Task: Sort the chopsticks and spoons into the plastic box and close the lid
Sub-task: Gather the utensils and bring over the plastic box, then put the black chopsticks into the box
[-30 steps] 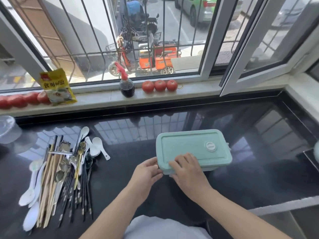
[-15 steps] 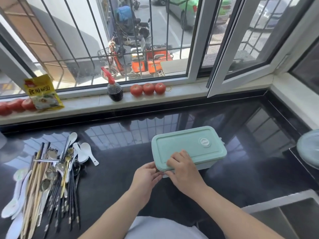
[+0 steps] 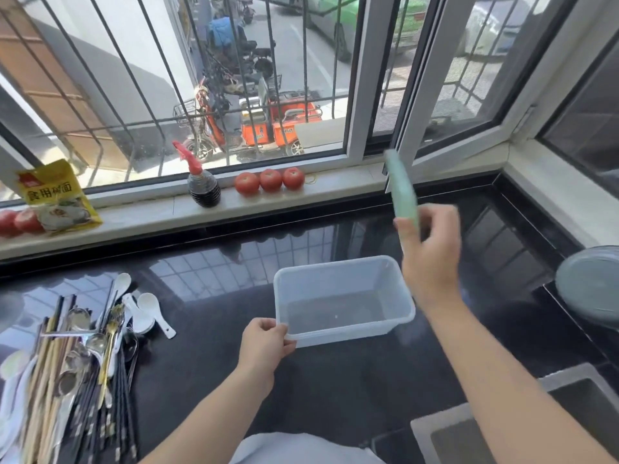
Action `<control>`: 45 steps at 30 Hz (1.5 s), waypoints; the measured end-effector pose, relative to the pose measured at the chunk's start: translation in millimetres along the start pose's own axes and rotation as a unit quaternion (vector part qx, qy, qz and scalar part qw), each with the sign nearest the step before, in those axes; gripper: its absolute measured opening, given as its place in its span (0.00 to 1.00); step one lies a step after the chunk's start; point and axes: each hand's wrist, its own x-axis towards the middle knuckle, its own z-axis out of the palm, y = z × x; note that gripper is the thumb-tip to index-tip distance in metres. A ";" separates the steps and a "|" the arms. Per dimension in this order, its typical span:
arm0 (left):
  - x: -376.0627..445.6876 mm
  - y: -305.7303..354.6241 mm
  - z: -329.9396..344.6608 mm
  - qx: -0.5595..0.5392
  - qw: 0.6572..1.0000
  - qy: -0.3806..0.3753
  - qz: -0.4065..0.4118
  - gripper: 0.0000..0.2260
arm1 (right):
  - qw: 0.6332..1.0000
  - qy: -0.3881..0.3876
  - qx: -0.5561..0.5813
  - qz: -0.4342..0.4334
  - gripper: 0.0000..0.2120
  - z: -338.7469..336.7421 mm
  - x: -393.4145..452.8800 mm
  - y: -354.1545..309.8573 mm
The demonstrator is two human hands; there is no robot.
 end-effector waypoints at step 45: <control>-5.8 -118.6 -441.4 0.229 0.970 0.053 -0.057 0.06 | 0.770 -0.563 -0.225 0.197 0.13 323.4 -371.7 -162.2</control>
